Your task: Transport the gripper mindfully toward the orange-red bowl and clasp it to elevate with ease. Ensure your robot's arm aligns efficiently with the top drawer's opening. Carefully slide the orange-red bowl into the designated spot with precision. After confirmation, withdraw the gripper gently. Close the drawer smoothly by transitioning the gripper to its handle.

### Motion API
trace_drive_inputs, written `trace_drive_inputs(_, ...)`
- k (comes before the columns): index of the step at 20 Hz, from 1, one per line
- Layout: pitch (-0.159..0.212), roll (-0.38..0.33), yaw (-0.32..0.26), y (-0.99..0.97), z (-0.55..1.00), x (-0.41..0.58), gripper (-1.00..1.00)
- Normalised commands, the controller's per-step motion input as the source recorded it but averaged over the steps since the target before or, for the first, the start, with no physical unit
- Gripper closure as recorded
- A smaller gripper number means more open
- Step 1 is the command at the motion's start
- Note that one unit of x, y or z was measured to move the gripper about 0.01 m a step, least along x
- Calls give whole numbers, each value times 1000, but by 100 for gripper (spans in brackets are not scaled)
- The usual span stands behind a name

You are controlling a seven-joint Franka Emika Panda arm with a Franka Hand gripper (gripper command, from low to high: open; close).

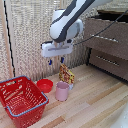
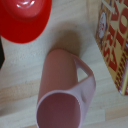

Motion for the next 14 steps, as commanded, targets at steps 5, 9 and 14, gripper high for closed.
trace_drive_inputs(5,44,-90,0,283,-316,411,-100)
trace_drive_inputs(9,40,-101,0,282,-324,326,-100)
trace_drive_inputs(14,9,-111,-5,278,-333,201,-100)
